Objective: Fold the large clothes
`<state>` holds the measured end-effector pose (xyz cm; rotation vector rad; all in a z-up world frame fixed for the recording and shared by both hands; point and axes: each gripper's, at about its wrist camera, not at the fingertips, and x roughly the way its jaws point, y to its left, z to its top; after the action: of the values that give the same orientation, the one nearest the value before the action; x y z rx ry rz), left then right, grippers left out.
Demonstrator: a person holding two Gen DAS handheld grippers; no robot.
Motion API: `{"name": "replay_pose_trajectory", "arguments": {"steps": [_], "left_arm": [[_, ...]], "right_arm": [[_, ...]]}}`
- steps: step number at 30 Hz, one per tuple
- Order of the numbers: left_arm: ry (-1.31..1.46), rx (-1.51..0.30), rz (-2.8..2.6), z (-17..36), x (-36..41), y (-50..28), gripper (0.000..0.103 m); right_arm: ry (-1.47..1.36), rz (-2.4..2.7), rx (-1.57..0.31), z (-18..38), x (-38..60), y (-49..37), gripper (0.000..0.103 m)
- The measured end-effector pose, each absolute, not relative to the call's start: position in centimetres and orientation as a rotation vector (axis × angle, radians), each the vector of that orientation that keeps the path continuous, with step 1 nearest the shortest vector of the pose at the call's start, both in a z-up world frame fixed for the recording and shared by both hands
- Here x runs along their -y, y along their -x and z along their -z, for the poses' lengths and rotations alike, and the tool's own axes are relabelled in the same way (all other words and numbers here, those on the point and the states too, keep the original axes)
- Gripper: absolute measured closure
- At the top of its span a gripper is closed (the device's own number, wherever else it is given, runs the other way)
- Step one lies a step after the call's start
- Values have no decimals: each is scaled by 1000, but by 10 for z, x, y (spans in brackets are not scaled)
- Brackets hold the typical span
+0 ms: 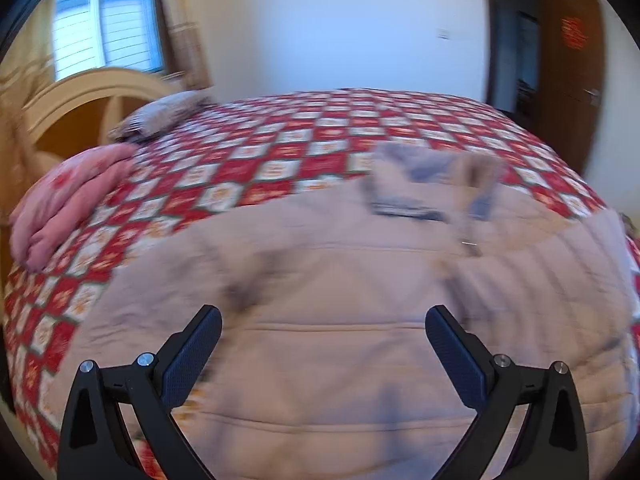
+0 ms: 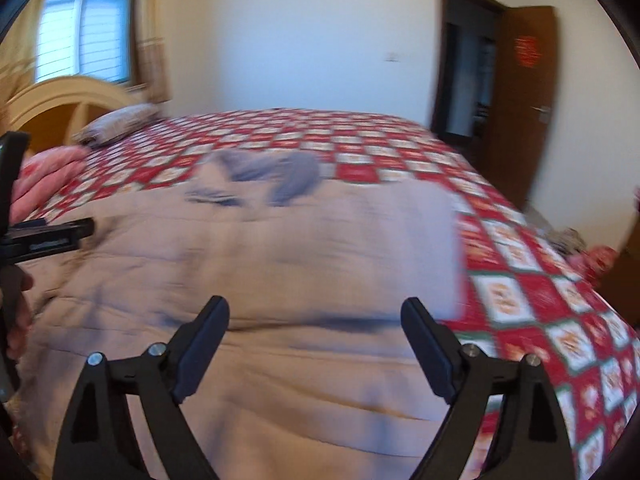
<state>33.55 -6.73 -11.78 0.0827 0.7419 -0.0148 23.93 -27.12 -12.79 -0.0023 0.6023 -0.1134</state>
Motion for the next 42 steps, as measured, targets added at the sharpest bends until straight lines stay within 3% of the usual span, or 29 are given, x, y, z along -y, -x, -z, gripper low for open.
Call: {"name": "replay_pose_trajectory", "arguments": {"steps": [6, 8, 9, 10, 13, 16, 24, 29, 30, 33, 37, 39, 42], "left_arm": [[-177, -793, 163, 144, 152, -345, 3], [-198, -847, 193, 160, 169, -353, 30], [-198, -873, 213, 165, 174, -355, 55], [-188, -902, 241, 171, 177, -359, 73], [-197, -878, 246, 171, 180, -354, 87], [-221, -812, 228, 156, 170, -346, 90], [-276, -727, 104, 149, 121, -359, 90], [-258, -790, 45, 165, 110, -366, 80], [-253, -777, 28, 163, 108, -366, 73], [-222, -704, -70, 149, 96, -364, 25], [-160, -609, -145, 125, 86, -361, 22], [-130, -595, -122, 117, 92, -363, 22], [-176, -592, -78, 118, 118, -372, 21]], "right_arm": [[-86, 259, -589, 142, 331, -220, 10], [-103, 285, -582, 147, 341, -215, 9], [-114, 293, -581, 151, 346, -213, 9], [-126, 298, -582, 154, 350, -211, 9], [-162, 317, -587, 166, 365, -207, 9], [-204, 329, -594, 176, 372, -202, 9], [-222, 319, -617, 188, 373, -202, 9], [-188, 287, -655, 188, 365, -208, 9], [-182, 279, -658, 185, 364, -209, 9], [-165, 266, -621, 164, 365, -207, 9], [-175, 256, -560, 134, 375, -223, 13], [-170, 246, -558, 127, 376, -242, 28], [-178, 215, -555, 122, 377, -280, 29]]}}
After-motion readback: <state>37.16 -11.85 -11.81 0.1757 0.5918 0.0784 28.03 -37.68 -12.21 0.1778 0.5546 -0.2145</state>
